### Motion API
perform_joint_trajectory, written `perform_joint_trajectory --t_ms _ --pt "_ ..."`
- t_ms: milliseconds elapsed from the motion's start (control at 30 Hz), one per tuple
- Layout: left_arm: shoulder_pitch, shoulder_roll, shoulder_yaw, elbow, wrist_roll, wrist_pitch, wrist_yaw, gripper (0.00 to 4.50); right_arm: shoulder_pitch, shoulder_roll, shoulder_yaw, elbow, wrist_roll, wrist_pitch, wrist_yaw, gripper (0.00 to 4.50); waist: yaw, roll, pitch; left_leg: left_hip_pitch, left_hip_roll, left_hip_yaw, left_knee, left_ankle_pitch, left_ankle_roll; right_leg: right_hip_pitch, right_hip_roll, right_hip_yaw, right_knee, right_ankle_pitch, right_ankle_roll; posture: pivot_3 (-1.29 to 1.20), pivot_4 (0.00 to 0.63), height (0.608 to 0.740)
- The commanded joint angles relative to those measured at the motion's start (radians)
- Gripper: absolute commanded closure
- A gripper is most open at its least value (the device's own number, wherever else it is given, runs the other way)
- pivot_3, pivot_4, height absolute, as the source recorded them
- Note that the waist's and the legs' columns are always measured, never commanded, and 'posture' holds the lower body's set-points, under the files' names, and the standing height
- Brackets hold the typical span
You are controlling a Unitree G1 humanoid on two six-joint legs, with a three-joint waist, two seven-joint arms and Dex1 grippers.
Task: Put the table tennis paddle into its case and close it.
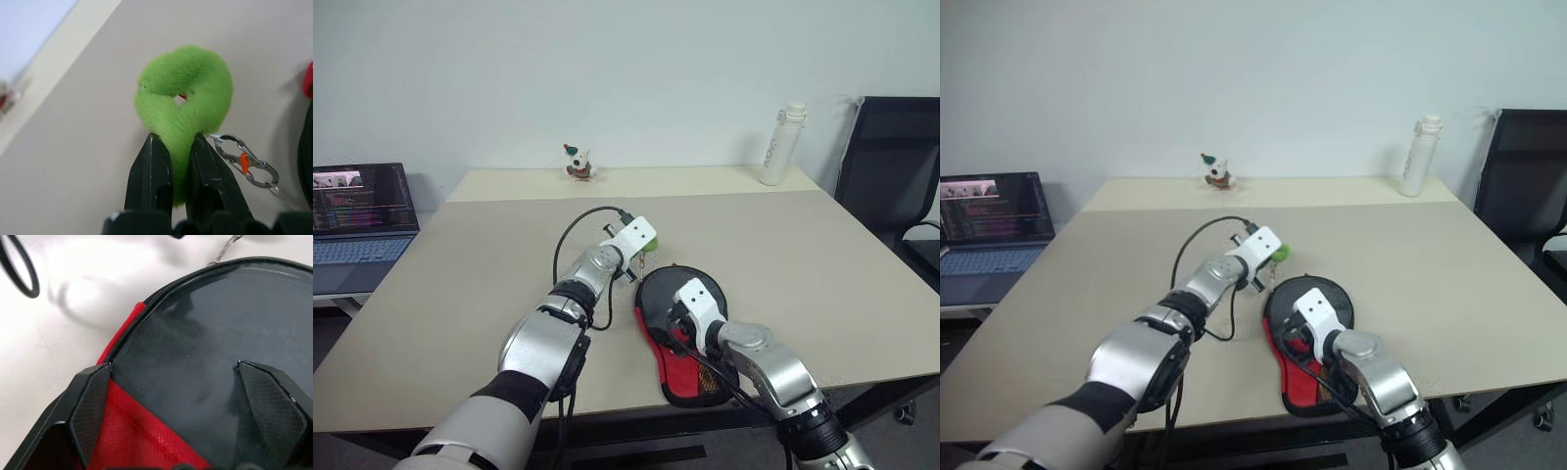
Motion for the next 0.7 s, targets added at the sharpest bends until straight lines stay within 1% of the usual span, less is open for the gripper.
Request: perform_joint_trajectory --t_ms 33,333,433,700 --pt "-0.071 -0.019 -0.051 -0.016 0.068 -0.056 0.038 4.46 0.111 0.006 0.114 0.051 0.013 0.135 0.019 0.0 0.0 -0.001 -0.001 0.0 0.0 0.0 0.0 0.0 0.0 0.0 0.0 0.0 0.0 0.0 0.0 0.0 0.15 0.74" --pt "-0.142 -0.092 -0.203 -0.007 0.239 -0.15 0.12 4.46 0.211 0.034 0.126 -0.035 0.019 0.184 -0.023 0.0 0.002 -0.003 -0.005 0.0 0.001 0.0 0.0 -0.001 -0.001 0.0 0.0 0.0 -0.001 -0.001 0.001 0.0 0.15 0.74" --pt "-0.167 -0.121 -0.279 -0.005 0.316 -0.196 0.164 4.46 0.235 0.041 0.141 -0.047 0.015 0.186 -0.03 0.0 0.007 -0.003 -0.006 0.0 0.0 0.0 0.0 -0.001 -0.001 0.001 0.0 -0.001 -0.001 -0.001 0.001 0.0 0.15 0.74" --pt "-0.169 -0.176 -0.347 -0.003 0.379 -0.269 0.194 4.46 0.223 0.065 0.137 -0.038 0.018 0.192 -0.047 0.0 0.011 -0.002 -0.008 0.0 0.0 0.0 0.0 -0.001 -0.001 0.002 -0.001 -0.001 -0.002 -0.001 0.001 0.0 0.15 0.74"
